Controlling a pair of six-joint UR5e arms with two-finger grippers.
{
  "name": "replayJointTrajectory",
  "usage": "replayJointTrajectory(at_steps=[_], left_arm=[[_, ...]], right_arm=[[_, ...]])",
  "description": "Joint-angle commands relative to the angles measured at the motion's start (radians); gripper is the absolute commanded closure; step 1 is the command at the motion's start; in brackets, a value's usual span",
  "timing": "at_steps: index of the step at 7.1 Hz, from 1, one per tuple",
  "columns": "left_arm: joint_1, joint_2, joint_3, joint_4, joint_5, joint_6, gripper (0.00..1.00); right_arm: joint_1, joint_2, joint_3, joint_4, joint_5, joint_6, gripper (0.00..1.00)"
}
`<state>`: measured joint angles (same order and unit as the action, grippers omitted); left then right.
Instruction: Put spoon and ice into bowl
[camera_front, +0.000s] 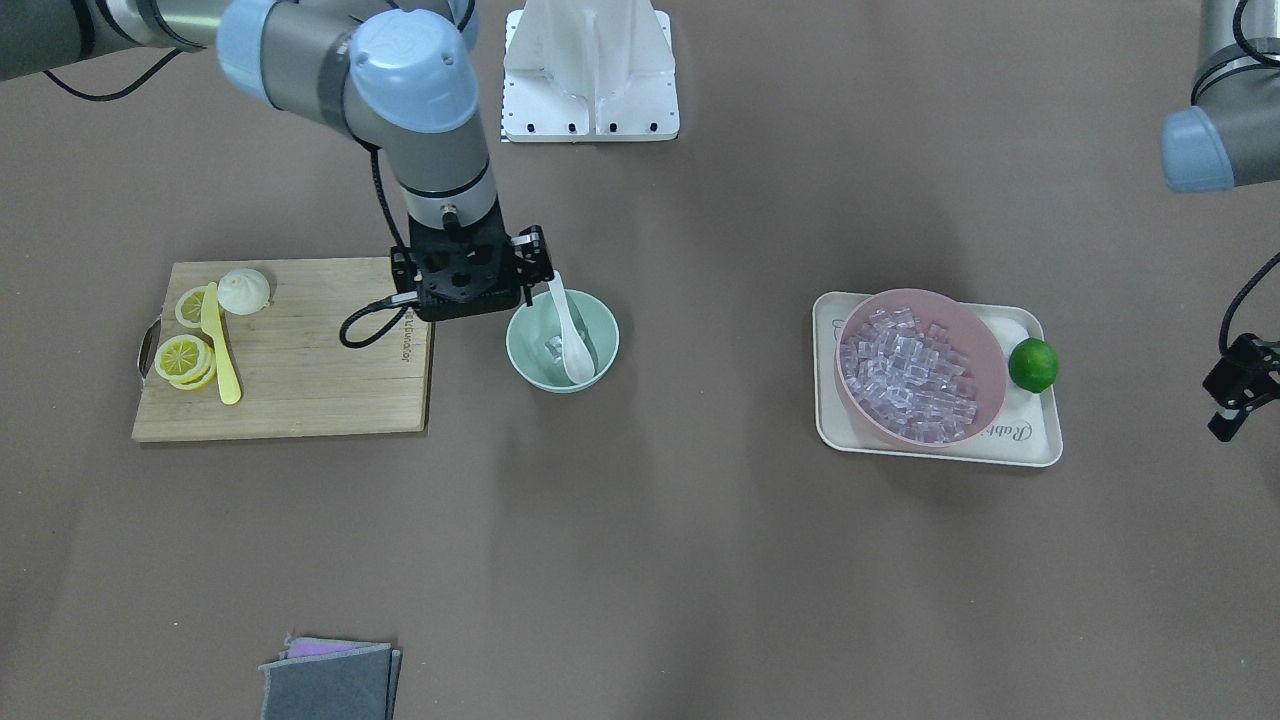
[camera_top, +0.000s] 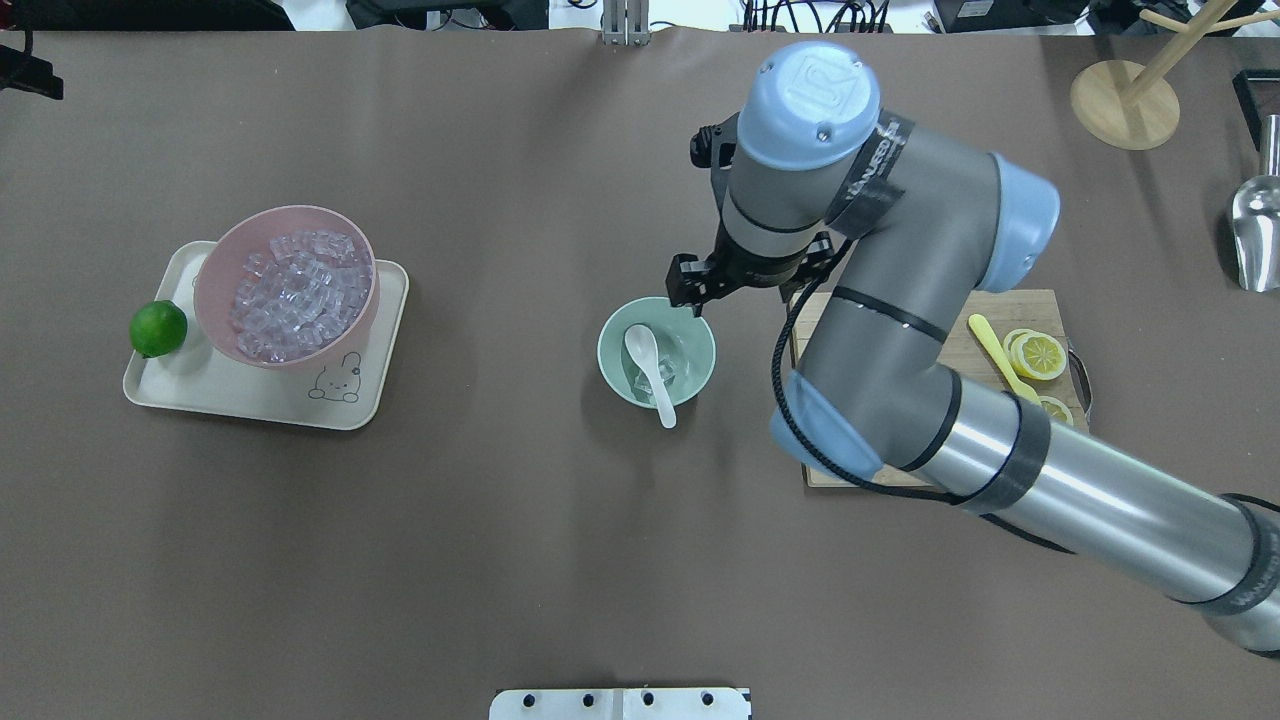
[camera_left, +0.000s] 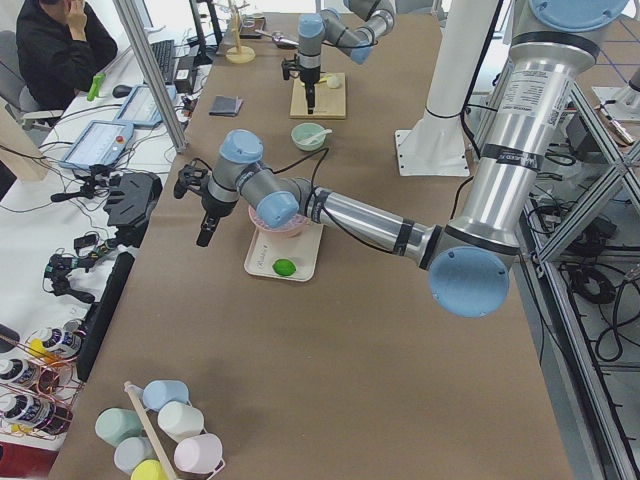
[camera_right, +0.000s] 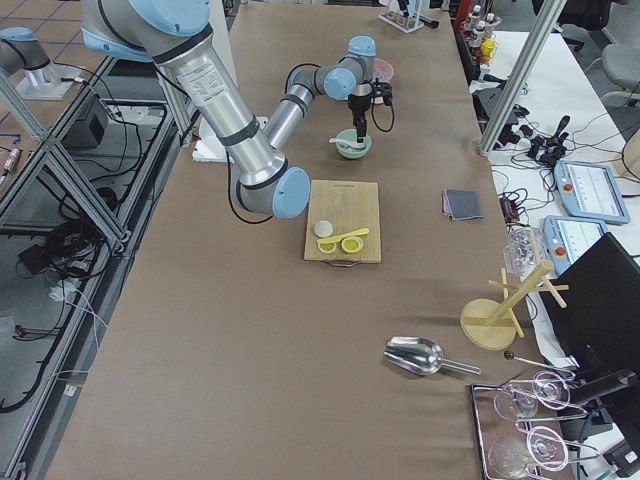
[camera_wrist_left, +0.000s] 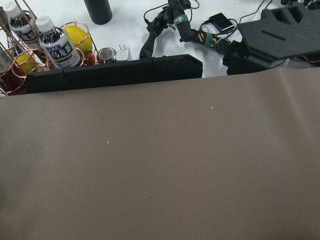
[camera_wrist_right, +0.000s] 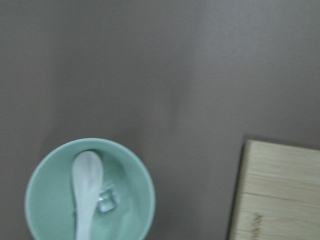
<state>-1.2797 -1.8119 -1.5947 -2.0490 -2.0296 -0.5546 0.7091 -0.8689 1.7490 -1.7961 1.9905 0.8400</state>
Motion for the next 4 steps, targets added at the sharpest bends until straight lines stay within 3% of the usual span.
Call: replayJointTrajectory(at_steps=[1, 2, 4], left_arm=[[-0.003, 0.023, 0.025, 0.001, -0.009, 0.085, 0.02], [-0.007, 0.051, 0.022, 0.001, -0.014, 0.099, 0.02], [-0.042, 0.106, 0.021, -0.008, -0.018, 0.171, 0.02]], right_arm=[[0.212, -0.176, 0.102, -0.046, 0.164, -0.317, 0.00], [0.296, -0.279, 0.150, -0.046, 0.191, -0.490, 0.00], [0.447, -0.442, 0.159, -0.035, 0.209, -0.786, 0.00]])
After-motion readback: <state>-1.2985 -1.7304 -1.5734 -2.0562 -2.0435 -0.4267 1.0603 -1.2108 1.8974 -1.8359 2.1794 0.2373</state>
